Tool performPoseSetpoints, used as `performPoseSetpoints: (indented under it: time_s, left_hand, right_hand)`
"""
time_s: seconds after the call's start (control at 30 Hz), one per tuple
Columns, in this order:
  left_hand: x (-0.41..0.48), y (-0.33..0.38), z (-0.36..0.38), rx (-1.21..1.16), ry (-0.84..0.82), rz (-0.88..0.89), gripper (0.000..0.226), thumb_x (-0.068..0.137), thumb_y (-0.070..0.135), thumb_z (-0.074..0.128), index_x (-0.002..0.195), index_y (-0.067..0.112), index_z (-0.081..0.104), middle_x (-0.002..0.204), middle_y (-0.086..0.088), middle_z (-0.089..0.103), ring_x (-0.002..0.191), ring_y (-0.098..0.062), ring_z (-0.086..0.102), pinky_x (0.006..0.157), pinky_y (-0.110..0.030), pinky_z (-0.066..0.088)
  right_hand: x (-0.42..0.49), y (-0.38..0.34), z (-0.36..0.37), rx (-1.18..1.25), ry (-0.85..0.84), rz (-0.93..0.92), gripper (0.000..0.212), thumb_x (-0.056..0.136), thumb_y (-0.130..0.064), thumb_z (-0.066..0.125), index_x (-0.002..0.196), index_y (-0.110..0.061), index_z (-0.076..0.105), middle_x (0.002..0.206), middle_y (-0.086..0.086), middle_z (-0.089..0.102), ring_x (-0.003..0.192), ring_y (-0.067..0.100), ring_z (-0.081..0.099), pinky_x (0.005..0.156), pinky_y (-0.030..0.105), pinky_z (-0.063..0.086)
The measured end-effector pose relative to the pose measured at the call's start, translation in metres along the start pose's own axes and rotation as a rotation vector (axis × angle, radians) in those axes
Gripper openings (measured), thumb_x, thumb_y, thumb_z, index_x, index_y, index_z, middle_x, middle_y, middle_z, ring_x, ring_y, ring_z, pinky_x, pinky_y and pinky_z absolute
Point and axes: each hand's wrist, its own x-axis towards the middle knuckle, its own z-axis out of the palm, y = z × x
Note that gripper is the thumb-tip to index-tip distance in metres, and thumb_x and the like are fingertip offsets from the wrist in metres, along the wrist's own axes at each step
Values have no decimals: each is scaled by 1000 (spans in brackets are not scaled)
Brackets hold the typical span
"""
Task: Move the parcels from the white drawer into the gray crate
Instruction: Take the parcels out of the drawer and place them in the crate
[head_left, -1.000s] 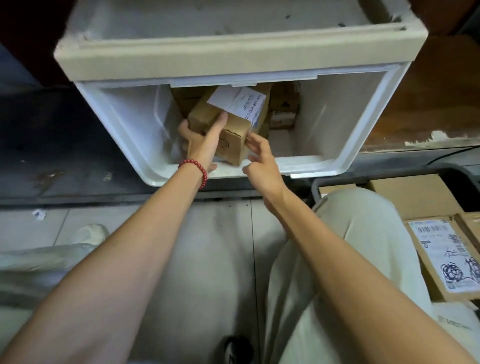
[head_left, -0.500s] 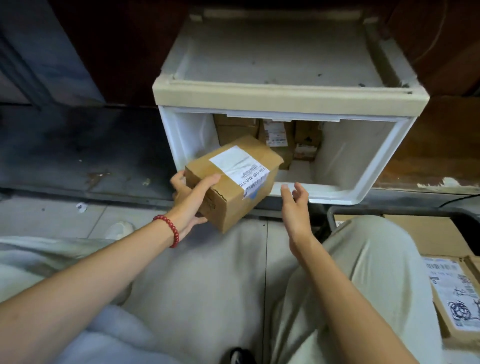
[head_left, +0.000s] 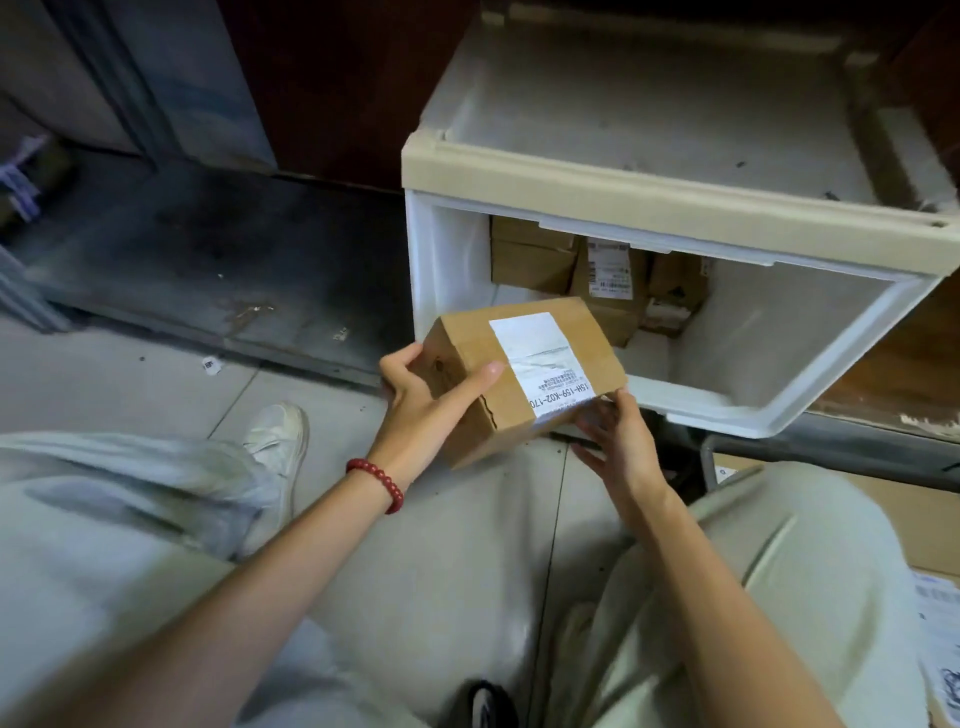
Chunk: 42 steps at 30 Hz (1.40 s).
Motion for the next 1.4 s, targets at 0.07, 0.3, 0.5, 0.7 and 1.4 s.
performPoseSetpoints:
  time_s: [0.07, 0.3, 0.5, 0.7, 1.4]
  left_hand:
    - [-6, 2, 2, 115, 3, 116, 88, 65, 54, 80, 125, 30, 20, 128, 13, 36, 114, -1, 47, 90, -17, 40]
    - [-21, 7, 7, 290, -16, 306, 101, 55, 67, 72, 130, 26, 18, 146, 11, 11, 123, -1, 33, 79, 5, 30]
    - [-12, 24, -5, 155, 93, 163, 86, 68, 72, 55, 141, 35, 28, 132, 15, 20, 108, 3, 38, 86, -9, 31]
    - [9, 26, -27, -36, 108, -46, 80, 70, 90, 31, 129, 39, 49, 127, 8, 59, 113, -12, 58, 95, -43, 49]
    - [9, 22, -33, -90, 106, -274, 64, 85, 78, 22, 111, 35, 60, 110, 1, 65, 100, -16, 60, 73, -31, 47]
  right_hand:
    - [0, 1, 1, 82, -13, 20, 43, 102, -48, 25, 118, -26, 58, 112, -1, 66, 116, 22, 59, 99, 40, 44]
    - [3, 3, 1, 201, -18, -16, 54, 103, -51, 13, 128, -24, 54, 110, 0, 68, 107, 22, 62, 94, 41, 47]
    - [-3, -2, 3, 110, -58, -112, 46, 101, -55, 20, 107, -31, 58, 113, -9, 64, 114, 12, 55, 104, 39, 35]
    - [-13, -11, 8, 119, -214, -178, 48, 100, -57, 23, 92, -30, 62, 102, -11, 67, 91, 14, 57, 83, 35, 42]
    - [-15, -22, 3, 92, -345, -334, 56, 102, -49, 20, 112, -30, 72, 145, -16, 47, 137, -3, 35, 119, 45, 13]
